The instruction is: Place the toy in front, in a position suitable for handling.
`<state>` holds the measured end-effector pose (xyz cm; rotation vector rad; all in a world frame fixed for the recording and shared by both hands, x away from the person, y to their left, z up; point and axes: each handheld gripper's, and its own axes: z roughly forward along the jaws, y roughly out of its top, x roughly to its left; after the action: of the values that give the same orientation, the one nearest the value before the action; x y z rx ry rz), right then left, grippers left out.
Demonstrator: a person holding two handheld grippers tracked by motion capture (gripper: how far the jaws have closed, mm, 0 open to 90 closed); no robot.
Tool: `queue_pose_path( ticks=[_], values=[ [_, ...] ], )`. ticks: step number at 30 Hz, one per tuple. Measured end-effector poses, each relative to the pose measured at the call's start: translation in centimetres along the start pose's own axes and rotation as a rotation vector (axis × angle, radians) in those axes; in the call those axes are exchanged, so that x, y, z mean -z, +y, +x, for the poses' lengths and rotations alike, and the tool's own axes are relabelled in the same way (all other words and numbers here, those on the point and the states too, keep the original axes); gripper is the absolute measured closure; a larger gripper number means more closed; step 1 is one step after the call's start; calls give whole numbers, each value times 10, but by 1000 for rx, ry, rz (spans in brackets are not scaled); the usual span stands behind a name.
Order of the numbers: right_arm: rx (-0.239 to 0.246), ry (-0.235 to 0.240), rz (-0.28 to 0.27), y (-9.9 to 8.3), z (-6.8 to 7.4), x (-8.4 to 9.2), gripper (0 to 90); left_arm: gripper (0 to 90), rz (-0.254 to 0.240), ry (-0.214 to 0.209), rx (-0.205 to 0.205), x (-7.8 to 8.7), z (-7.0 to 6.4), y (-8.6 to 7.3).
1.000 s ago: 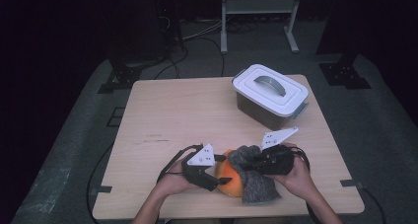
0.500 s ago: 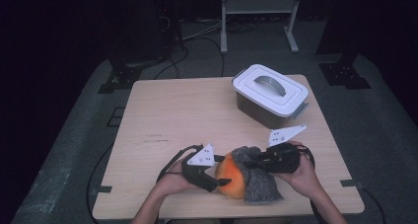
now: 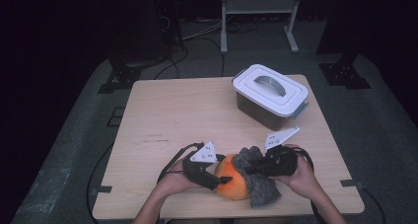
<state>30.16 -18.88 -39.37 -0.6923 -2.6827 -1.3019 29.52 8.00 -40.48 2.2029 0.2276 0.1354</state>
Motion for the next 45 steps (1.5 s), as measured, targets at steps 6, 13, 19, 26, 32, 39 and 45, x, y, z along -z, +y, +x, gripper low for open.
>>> queue_pose_path(
  ticks=[6,13,19,26,32,39,45],
  values=[
    [36,-18,-68,9,11,6,772,311,-4,-3,-48,-3,-6,2],
    [41,-24,-56,9,11,0,771,320,13,9,-72,-1,-7,2],
    [-25,-23,-60,-4,-5,7,770,323,21,10,-71,-1,-5,1],
    [-31,-15,-54,-5,-9,5,769,322,30,12,-64,2,0,-2],
    [-99,25,-41,-19,-21,4,767,322,36,27,-30,5,8,-8],
    [-78,26,-24,-18,-15,0,765,360,16,95,1,13,10,-5],
    [-64,38,2,-15,-12,1,764,343,-8,50,20,7,7,-3]
  ],
)
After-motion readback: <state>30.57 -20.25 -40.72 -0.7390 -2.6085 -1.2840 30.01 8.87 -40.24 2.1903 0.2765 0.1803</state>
